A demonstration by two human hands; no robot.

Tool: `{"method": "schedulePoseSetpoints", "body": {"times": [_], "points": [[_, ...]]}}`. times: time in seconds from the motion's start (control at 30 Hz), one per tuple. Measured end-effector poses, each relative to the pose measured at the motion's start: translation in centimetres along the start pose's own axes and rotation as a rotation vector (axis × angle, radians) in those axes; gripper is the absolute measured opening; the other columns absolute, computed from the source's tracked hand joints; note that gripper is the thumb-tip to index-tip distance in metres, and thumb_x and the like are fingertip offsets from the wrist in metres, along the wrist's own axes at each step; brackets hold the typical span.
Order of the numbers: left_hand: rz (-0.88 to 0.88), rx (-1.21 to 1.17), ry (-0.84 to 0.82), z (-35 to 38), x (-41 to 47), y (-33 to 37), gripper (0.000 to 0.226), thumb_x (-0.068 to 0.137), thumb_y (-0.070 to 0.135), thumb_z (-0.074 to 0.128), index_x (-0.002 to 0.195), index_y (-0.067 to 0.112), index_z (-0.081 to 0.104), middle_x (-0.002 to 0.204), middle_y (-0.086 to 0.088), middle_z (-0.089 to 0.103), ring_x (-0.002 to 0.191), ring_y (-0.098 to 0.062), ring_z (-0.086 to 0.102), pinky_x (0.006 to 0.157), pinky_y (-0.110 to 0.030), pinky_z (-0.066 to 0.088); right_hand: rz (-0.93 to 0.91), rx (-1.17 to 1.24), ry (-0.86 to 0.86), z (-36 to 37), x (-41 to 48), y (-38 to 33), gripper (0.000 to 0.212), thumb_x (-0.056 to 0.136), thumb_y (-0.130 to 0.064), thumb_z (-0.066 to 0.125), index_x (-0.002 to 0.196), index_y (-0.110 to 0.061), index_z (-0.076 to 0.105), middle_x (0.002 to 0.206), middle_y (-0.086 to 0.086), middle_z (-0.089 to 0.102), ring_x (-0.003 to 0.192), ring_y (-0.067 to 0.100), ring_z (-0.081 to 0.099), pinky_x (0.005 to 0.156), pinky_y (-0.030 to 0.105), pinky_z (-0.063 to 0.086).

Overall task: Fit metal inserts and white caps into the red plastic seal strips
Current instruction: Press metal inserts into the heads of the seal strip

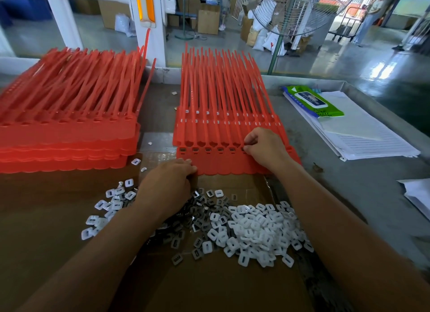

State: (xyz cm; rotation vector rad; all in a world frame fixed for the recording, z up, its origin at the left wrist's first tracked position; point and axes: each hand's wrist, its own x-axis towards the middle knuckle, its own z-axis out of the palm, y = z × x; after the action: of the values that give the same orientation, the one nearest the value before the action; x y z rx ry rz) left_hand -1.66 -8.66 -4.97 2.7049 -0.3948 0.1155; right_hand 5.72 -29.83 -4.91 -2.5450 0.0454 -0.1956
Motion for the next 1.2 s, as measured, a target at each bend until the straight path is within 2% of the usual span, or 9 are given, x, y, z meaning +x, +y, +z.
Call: {"method": "schedulePoseSetpoints", "body": {"times": [0.13, 0.23, 0.33, 0.47, 0.6, 0.7, 0.9, 1.03, 1.2], "points": [[-0.005, 0.004, 0.001, 0.0, 0.0, 0.0, 0.045, 0.087, 0.006, 0.04, 0.127, 0.022, 0.05, 0.141, 0.007, 0.04, 0.13, -0.011, 0.035, 0.105, -0.026, 0.026, -0.011, 0.02, -0.027, -0.4, -0.2, -0.1, 0.015, 0.084, -0.015, 0.063, 0.081, -0.024, 0.053, 0.089, -0.009, 0.052, 0.088, 0.008, 0.049, 0.073, 0.02, 0.037], [-0.008, 0.003, 0.003, 0.0, 0.0, 0.0, 0.044, 0.086, 0.006, 0.041, 0.127, 0.021, 0.05, 0.14, 0.007, 0.041, 0.129, -0.012, 0.036, 0.104, -0.028, 0.028, -0.018, 0.077, -0.072, -1.4, -1.0, -0.4, 0.011, 0.085, -0.016, 0.063, 0.083, -0.024, 0.055, 0.087, -0.011, 0.051, 0.087, 0.005, 0.047, 0.062, 0.011, 0.031], [-0.015, 0.011, -0.004, 0.0, 0.0, 0.1, 0.045, 0.086, 0.007, 0.04, 0.127, 0.022, 0.05, 0.14, 0.007, 0.041, 0.129, -0.012, 0.036, 0.104, -0.029, 0.028, -0.092, 0.051, -0.095, -2.3, -2.5, -1.1, 0.009, 0.084, -0.019, 0.063, 0.083, -0.025, 0.057, 0.085, -0.015, 0.052, 0.082, -0.001, 0.046, 0.061, 0.007, 0.027], [-0.016, 0.02, 0.0, 0.1, 0.1, 0.1, 0.044, 0.086, 0.008, 0.04, 0.127, 0.022, 0.05, 0.14, 0.009, 0.041, 0.128, -0.011, 0.037, 0.104, -0.029, 0.029, -0.181, 0.016, -0.316, -3.4, -5.5, -2.4, 0.015, 0.083, -0.019, 0.065, 0.076, -0.03, 0.059, 0.076, -0.022, 0.055, 0.074, -0.009, 0.05, 0.061, 0.007, 0.034], [-0.018, 0.024, -0.007, 0.1, 0.2, 0.0, 0.044, 0.086, 0.008, 0.041, 0.127, 0.022, 0.05, 0.14, 0.008, 0.041, 0.128, -0.012, 0.036, 0.104, -0.029, 0.029, -0.229, -0.092, -0.476, -3.5, -7.4, -3.2, 0.004, 0.081, -0.023, 0.068, 0.084, -0.025, 0.067, 0.075, -0.022, 0.057, 0.074, -0.007, 0.053, 0.069, 0.009, 0.042], [-0.016, 0.024, 0.003, 0.2, 0.1, 0.0, 0.045, 0.086, 0.008, 0.041, 0.127, 0.022, 0.05, 0.14, 0.008, 0.042, 0.128, -0.012, 0.037, 0.104, -0.029, 0.029, -0.253, -0.154, -0.496, -2.9, -8.1, -3.7, 0.012, 0.079, -0.025, 0.07, 0.091, -0.021, 0.07, 0.07, -0.024, 0.052, 0.069, -0.01, 0.049, 0.069, 0.01, 0.042], [-0.018, 0.024, 0.006, 0.2, 0.1, 0.1, 0.045, 0.085, 0.006, 0.041, 0.127, 0.021, 0.051, 0.139, 0.008, 0.042, 0.128, -0.012, 0.037, 0.104, -0.029, 0.029, -0.254, -0.221, -0.479, -2.3, -8.3, -4.5, 0.004, 0.081, -0.019, 0.067, 0.085, -0.019, 0.066, 0.066, -0.021, 0.048, 0.065, -0.006, 0.046, 0.063, 0.014, 0.04], [-0.022, 0.025, 0.007, 0.2, 0.1, 0.1, 0.045, 0.086, 0.007, 0.041, 0.127, 0.022, 0.05, 0.14, 0.009, 0.041, 0.129, -0.011, 0.036, 0.105, -0.028, 0.028, -0.269, -0.221, -0.474, -2.3, -8.3, -4.4, 0.007, 0.081, -0.017, 0.066, 0.082, -0.019, 0.06, 0.069, -0.019, 0.047, 0.064, -0.004, 0.043, 0.06, 0.01, 0.036], [-0.019, 0.023, 0.011, 0.3, 0.1, 0.0, 0.044, 0.086, 0.007, 0.041, 0.127, 0.022, 0.05, 0.139, 0.009, 0.042, 0.128, -0.011, 0.037, 0.104, -0.028, 0.029, -0.268, -0.126, -0.474, -2.5, -8.5, -4.2, 0.007, 0.079, -0.016, 0.068, 0.084, -0.019, 0.065, 0.068, -0.021, 0.049, 0.063, -0.008, 0.046, 0.055, 0.004, 0.037]]}}
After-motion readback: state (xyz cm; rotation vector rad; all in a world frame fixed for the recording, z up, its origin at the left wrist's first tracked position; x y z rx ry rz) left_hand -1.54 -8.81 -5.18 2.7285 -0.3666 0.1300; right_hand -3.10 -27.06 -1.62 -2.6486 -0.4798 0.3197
